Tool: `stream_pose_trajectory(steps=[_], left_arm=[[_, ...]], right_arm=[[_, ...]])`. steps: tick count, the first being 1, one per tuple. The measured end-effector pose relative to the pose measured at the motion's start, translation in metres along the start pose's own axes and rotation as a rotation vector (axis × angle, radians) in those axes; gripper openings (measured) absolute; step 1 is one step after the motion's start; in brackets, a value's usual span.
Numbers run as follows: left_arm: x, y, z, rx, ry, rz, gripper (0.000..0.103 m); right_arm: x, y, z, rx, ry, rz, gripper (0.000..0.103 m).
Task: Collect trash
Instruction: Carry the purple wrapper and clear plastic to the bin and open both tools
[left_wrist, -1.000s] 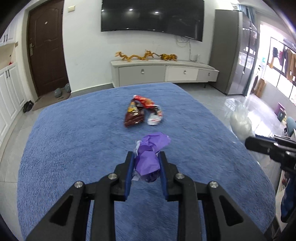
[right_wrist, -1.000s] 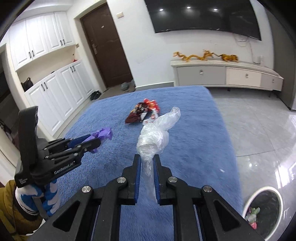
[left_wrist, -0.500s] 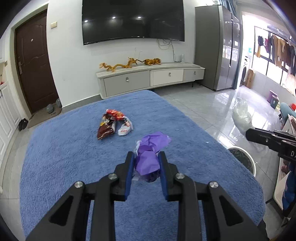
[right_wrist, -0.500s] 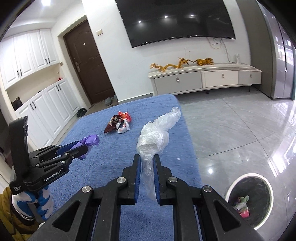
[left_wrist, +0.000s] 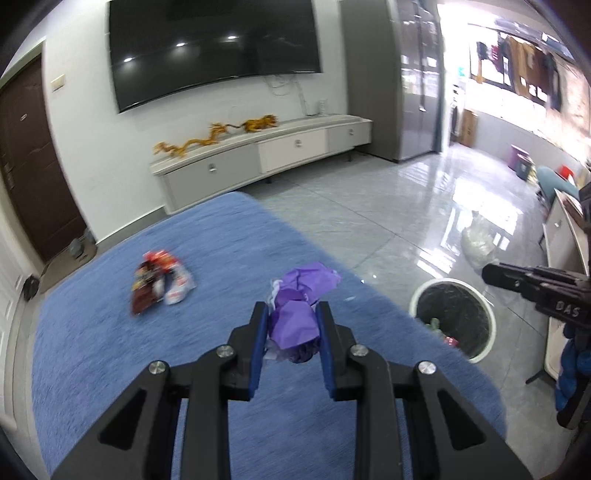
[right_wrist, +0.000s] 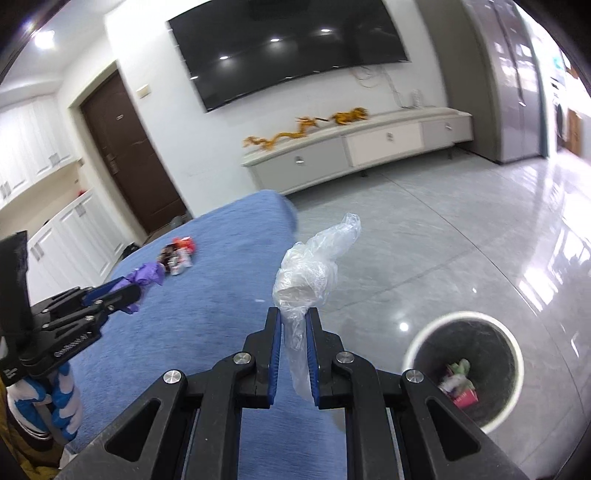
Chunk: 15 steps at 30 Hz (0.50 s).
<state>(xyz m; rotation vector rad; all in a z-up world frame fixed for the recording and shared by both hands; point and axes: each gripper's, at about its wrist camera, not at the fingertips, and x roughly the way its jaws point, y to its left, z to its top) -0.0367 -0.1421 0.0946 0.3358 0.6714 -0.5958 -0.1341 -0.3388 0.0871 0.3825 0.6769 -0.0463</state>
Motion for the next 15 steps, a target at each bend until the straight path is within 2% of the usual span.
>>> stream_pose_trajectory(steps=[8, 15], left_arm=[[0.048, -0.102, 0.035, 0.175, 0.036, -0.131, 0.025], [0.099, -0.188, 0.049, 0.310, 0.102, -0.211, 0.025]], right_arm=[[-0.004, -0.091, -0.021, 0.169, 0.019, -0.141, 0.013], [0.008, -0.158, -0.042, 0.287, 0.057, -0.184, 0.013]])
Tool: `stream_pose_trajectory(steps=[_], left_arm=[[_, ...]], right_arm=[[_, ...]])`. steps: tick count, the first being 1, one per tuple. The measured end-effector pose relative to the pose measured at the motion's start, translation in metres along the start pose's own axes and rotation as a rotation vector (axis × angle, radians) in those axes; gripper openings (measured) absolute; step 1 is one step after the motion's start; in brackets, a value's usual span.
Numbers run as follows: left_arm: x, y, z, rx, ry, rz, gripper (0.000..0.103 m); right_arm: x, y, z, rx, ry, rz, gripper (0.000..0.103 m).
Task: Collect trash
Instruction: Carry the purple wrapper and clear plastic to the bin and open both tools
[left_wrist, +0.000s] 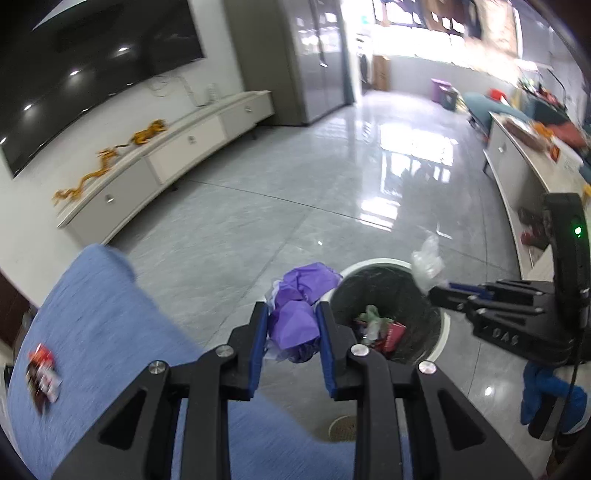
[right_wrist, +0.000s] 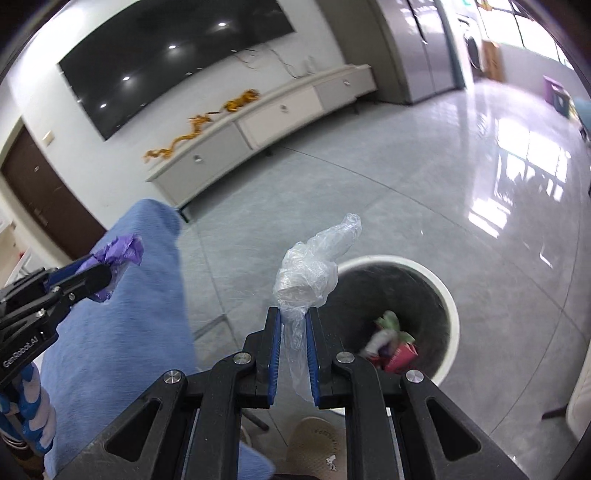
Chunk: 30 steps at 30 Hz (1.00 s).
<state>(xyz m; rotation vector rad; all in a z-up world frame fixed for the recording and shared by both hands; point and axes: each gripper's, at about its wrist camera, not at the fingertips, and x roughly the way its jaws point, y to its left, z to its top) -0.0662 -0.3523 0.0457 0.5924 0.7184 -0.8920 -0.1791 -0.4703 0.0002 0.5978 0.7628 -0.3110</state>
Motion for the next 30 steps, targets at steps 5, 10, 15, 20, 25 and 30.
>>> stream_pose_trajectory(steps=[5, 10, 15, 20, 25, 30], left_arm=[[0.034, -0.020, 0.015, 0.045, 0.037, -0.029, 0.025], [0.059, -0.034, 0.022, 0.068, 0.063, -0.041, 0.025], [0.078, -0.045, 0.027, 0.086, 0.080, -0.049, 0.025], [0.091, -0.051, 0.031, 0.093, 0.095, -0.068, 0.027], [0.094, -0.054, 0.037, 0.090, 0.080, -0.084, 0.028], [0.096, -0.055, 0.041, 0.076, 0.076, -0.117, 0.042]], right_arm=[[0.020, -0.031, -0.003, 0.060, 0.037, -0.007, 0.013], [0.033, -0.049, -0.010, 0.096, 0.061, -0.009, 0.013], [0.043, -0.062, -0.015, 0.125, 0.075, -0.010, 0.014], [0.052, -0.071, -0.014, 0.148, 0.085, -0.014, 0.015], [0.058, -0.080, -0.014, 0.168, 0.088, -0.020, 0.023], [0.056, -0.087, -0.014, 0.183, 0.077, -0.035, 0.037]])
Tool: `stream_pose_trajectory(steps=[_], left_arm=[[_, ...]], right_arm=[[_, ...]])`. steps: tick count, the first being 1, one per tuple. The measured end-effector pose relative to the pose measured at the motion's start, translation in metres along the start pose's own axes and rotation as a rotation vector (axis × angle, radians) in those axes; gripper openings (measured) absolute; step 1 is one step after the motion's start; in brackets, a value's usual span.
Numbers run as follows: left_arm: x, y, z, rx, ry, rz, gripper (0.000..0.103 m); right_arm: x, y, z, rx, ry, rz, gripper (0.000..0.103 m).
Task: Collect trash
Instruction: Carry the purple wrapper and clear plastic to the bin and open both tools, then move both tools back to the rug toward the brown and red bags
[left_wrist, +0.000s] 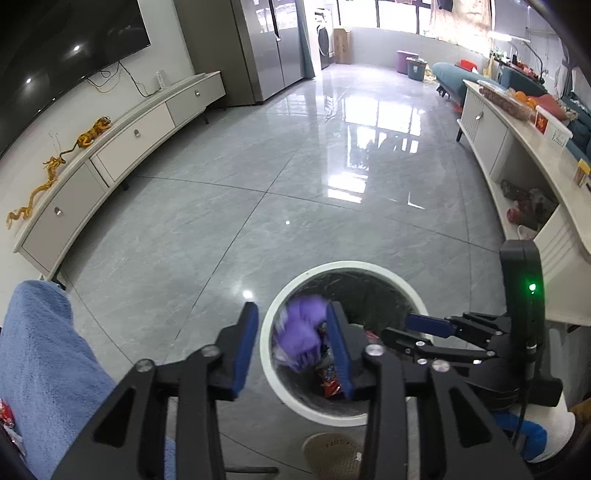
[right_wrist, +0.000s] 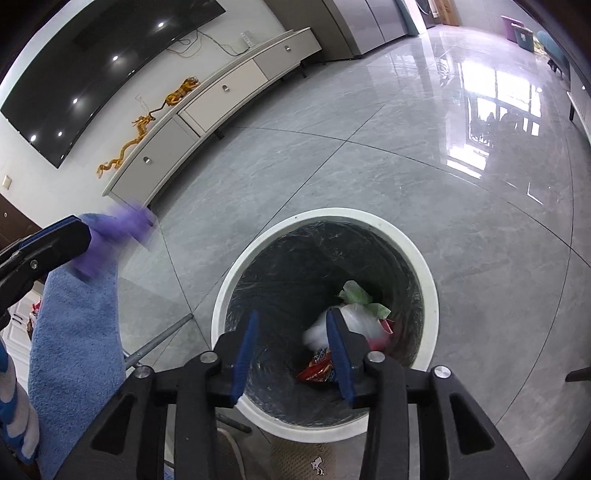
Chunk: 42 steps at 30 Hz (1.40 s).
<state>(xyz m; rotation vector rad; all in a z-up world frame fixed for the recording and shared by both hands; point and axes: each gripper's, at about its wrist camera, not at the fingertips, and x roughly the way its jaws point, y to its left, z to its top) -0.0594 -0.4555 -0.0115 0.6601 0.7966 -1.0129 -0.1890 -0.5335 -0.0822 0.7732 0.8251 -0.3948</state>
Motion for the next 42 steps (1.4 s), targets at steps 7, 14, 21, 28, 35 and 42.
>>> stream_pose_trajectory(steps=[7, 14, 21, 28, 35, 42], left_arm=[[-0.009, 0.000, 0.002, -0.012, -0.024, -0.009, 0.048], [-0.042, 0.005, 0.001, -0.044, -0.071, 0.009, 0.048], [-0.096, 0.023, -0.011, -0.093, -0.143, 0.035, 0.048], [-0.159, 0.061, -0.041, -0.177, -0.216, 0.081, 0.048], [-0.216, 0.111, -0.090, -0.288, -0.280, 0.135, 0.048], [-0.259, 0.165, -0.144, -0.408, -0.333, 0.174, 0.048]], right_arm=[[-0.012, -0.001, 0.005, 0.004, -0.022, -0.016, 0.038], [-0.043, 0.017, 0.008, -0.026, -0.078, -0.027, 0.039], [-0.090, 0.051, 0.009, -0.089, -0.156, -0.033, 0.039], [-0.130, 0.105, 0.002, -0.180, -0.217, -0.031, 0.039], [-0.154, 0.172, -0.011, -0.299, -0.247, -0.019, 0.039], [-0.157, 0.238, -0.031, -0.428, -0.240, 0.003, 0.039]])
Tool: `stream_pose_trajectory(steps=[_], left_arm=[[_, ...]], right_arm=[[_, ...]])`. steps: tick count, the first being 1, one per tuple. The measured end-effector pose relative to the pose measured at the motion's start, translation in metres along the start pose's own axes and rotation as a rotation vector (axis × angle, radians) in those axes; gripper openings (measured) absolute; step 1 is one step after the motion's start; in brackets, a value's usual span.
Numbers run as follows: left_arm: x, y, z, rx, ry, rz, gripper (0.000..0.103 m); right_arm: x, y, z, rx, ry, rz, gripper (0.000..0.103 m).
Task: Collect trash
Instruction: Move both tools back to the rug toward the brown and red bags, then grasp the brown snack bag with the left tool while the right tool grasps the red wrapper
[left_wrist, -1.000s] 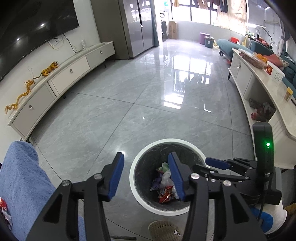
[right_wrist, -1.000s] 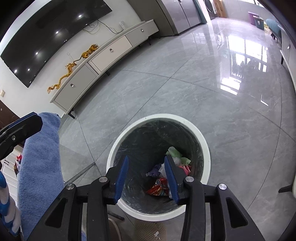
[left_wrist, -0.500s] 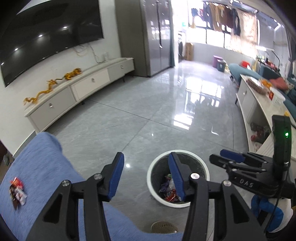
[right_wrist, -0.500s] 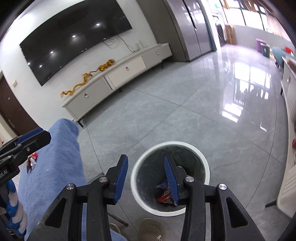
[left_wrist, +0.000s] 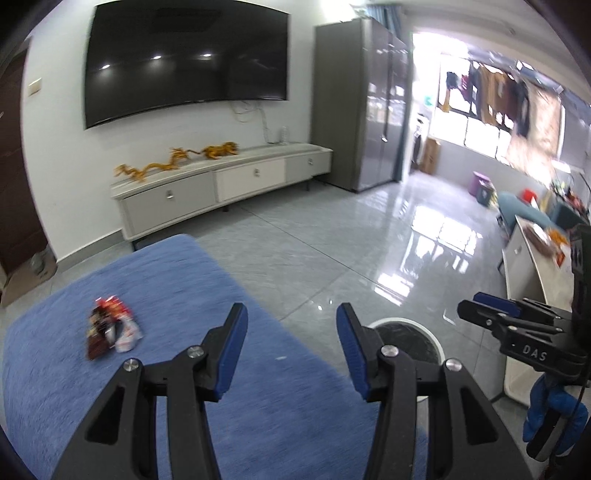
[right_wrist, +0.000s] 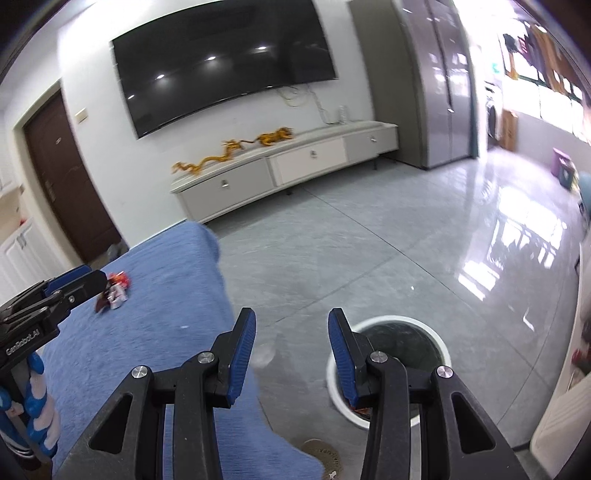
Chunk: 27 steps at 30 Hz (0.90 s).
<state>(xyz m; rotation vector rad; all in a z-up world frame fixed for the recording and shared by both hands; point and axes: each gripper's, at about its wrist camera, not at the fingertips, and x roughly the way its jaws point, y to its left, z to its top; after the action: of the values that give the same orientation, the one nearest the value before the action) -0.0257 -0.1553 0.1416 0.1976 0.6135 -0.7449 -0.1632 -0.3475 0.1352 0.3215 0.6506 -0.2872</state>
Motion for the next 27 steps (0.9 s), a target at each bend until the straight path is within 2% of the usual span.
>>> stream_pose_trajectory(steps=[9, 13, 17, 22, 27], left_arm=[[-0.038, 0.090, -0.024, -0.119, -0.033, 0.093, 0.049], [-0.049, 0.127, -0.039, -0.166, -0.037, 0.138, 0.058], [-0.054, 0.173, -0.058, -0.215, -0.021, 0.202, 0.058], [-0.046, 0.223, -0.077, -0.269, 0.030, 0.269, 0.058], [-0.019, 0.249, -0.081, -0.299, 0.084, 0.237, 0.058]], right_arm=[[0.009, 0.082, 0.005, -0.131, 0.011, 0.066, 0.041], [0.018, 0.110, 0.006, -0.173, 0.024, 0.102, 0.043], [0.032, 0.135, 0.008, -0.211, 0.044, 0.140, 0.044], [0.063, 0.163, 0.010, -0.245, 0.086, 0.198, 0.044], [0.102, 0.186, 0.014, -0.286, 0.133, 0.254, 0.044]])
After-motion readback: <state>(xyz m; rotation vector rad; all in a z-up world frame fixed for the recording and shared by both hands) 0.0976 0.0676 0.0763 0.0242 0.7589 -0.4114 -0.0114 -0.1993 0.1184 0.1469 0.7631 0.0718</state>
